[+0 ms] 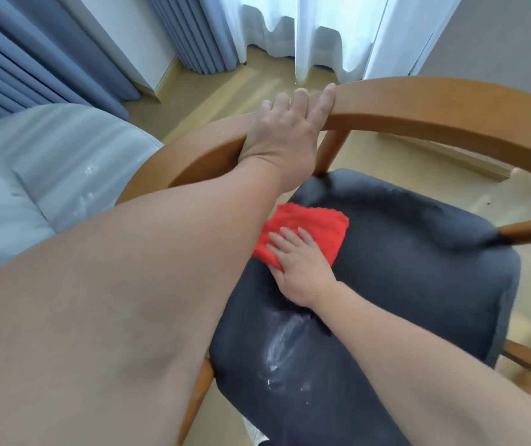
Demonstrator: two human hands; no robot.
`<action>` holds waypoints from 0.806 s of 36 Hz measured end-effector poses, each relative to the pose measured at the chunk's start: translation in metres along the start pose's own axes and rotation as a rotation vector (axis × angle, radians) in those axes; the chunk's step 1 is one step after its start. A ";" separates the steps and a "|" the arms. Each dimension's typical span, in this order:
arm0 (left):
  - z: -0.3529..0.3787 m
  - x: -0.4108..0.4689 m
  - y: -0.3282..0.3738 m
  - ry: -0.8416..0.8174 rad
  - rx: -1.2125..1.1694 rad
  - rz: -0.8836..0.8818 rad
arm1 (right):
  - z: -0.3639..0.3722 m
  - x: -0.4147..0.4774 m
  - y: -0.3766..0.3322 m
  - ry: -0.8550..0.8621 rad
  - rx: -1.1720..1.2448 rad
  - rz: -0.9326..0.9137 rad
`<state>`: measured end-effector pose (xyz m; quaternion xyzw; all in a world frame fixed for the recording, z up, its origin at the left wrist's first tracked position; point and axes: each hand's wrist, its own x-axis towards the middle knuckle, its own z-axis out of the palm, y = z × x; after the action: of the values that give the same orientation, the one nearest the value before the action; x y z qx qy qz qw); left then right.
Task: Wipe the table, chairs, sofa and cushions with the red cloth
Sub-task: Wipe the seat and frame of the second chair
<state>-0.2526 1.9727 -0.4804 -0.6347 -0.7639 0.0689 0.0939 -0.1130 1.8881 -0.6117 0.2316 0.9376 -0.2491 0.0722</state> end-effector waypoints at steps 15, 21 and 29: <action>-0.040 -0.035 -0.037 -0.178 0.021 -0.041 | 0.016 -0.061 -0.026 -0.303 -0.231 -0.216; -0.064 -0.097 -0.075 -0.220 0.025 -0.134 | 0.017 -0.061 -0.033 -0.307 -0.256 -0.129; -0.062 -0.230 -0.089 -0.176 -0.220 -0.277 | 0.017 -0.064 -0.048 -0.293 -0.109 -0.018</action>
<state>-0.2829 1.7293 -0.4124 -0.5214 -0.8522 0.0265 -0.0347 -0.0792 1.8169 -0.5899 0.1803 0.9313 -0.2294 0.2183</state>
